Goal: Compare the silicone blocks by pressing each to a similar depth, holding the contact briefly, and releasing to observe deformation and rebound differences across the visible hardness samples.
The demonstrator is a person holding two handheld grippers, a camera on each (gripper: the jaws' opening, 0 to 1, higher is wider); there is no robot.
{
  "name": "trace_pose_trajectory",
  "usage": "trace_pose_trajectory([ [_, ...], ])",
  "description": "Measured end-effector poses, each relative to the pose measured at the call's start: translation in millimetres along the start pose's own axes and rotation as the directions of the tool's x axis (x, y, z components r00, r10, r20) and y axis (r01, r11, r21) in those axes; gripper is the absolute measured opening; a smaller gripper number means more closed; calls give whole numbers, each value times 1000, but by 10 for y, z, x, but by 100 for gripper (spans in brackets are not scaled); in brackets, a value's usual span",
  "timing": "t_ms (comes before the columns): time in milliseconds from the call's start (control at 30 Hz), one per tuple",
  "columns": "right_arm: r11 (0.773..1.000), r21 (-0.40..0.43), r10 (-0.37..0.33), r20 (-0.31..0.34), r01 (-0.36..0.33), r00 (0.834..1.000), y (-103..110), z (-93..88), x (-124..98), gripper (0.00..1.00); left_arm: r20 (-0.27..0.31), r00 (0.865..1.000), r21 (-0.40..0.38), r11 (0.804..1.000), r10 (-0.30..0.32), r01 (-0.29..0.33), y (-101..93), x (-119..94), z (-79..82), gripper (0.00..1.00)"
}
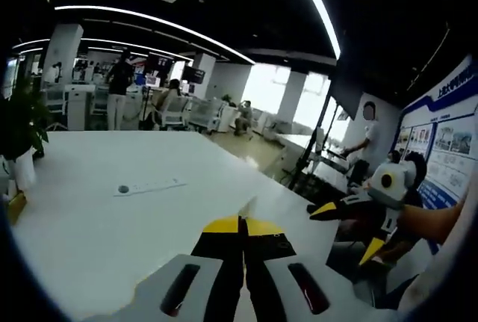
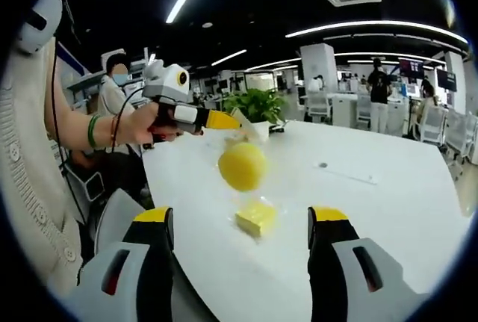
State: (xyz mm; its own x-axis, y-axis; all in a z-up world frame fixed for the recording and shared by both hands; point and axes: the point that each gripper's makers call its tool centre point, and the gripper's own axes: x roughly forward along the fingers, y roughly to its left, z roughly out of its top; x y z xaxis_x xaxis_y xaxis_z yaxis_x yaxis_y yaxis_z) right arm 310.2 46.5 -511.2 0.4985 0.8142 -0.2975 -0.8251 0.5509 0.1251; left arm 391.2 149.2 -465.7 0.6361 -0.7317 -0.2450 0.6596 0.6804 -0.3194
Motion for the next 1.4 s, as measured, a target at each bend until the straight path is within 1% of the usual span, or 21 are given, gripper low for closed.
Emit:
trace_pose_trajectory([
  [167, 999, -43, 26, -30, -27, 999, -22, 95, 72, 69, -10, 1000, 25, 1000, -16, 16, -22, -42, -8, 0],
  [233, 995, -82, 58, -67, -64, 996, -54, 166, 113, 69, -13, 1000, 28, 999, -26, 26, -42, -46, -10, 0],
  [267, 994, -87, 63, -76, -70, 995, -62, 177, 123, 69, -16, 999, 28, 999, -34, 35, -68, -44, -12, 0],
  [300, 988, -117, 89, -98, -101, 991, -85, 229, 164, 69, -17, 999, 30, 999, -37, 37, -73, -40, -10, 0],
  [367, 984, -128, 108, -116, -122, 987, -121, 289, 215, 69, -22, 999, 38, 998, -46, 47, -93, -24, -9, 0],
  [400, 980, -149, 114, -137, -134, 984, -157, 324, 250, 69, -25, 998, 36, 998, -57, 57, -110, -18, -9, 0],
  [433, 978, -155, 117, -142, -139, 983, -167, 341, 263, 69, -24, 998, 40, 997, -59, 60, -124, -10, -1, 0],
  [500, 970, -176, 141, -146, -165, 979, -191, 439, 336, 69, -25, 997, 42, 996, -71, 72, -153, 2, 16, 0],
  [633, 950, -211, 189, -198, -231, 962, -223, 520, 501, 69, -23, 996, 43, 995, -87, 88, -192, 22, 50, 0],
  [733, 932, -221, 228, -261, -288, 938, -229, 490, 661, 69, -28, 994, 49, 993, -110, 111, -230, 40, 82, 0],
  [800, 919, -232, 248, -290, -319, 924, -208, 463, 746, 69, -29, 993, 53, 991, -118, 119, -243, 50, 105, 0],
  [833, 909, -236, 262, -314, -342, 913, -191, 435, 813, 68, -30, 992, 51, 991, -123, 125, -253, 53, 114, 0],
  [900, 897, -242, 281, -333, -370, 900, -163, 415, 929, 66, -26, 991, 55, 990, -130, 132, -263, 61, 138, 0],
  [967, 888, -223, 313, -351, -403, 883, -117, 386, 1026, 65, -21, 990, 57, 989, -136, 137, -272, 67, 165, 0],
  [1067, 877, -212, 338, -364, -431, 868, -75, 360, 1131, 63, -16, 988, 58, 987, -151, 152, -296, 65, 207, 0],
  [1133, 866, -207, 357, -380, -454, 854, -32, 334, 1194, 61, -13, 987, 60, 986, -158, 158, -305, 56, 225, 0],
  [1200, 852, -204, 379, -395, -482, 837, 18, 309, 1233, 57, -11, 985, 58, 984, -170, 170, -314, 42, 246, 0],
  [1267, 844, -194, 396, -405, -500, 824, 51, 290, 1261, 54, -8, 984, 57, 982, -178, 178, -319, 31, 262, 0],
  [1333, 840, -197, 399, -407, -505, 822, 55, 292, 1280, 47, 1, 980, 25, 980, -200, 199, -343, 15, 284, 0],
  [1367, 838, -199, 401, -407, -508, 821, 53, 299, 1280, 41, 9, 981, 29, 981, -194, 194, -325, 10, 297, 0],
  [1400, 828, -187, 423, -410, -529, 808, 93, 295, 1259, 36, 11, 981, 23, 981, -193, 193, -309, 6, 308, 0],
])
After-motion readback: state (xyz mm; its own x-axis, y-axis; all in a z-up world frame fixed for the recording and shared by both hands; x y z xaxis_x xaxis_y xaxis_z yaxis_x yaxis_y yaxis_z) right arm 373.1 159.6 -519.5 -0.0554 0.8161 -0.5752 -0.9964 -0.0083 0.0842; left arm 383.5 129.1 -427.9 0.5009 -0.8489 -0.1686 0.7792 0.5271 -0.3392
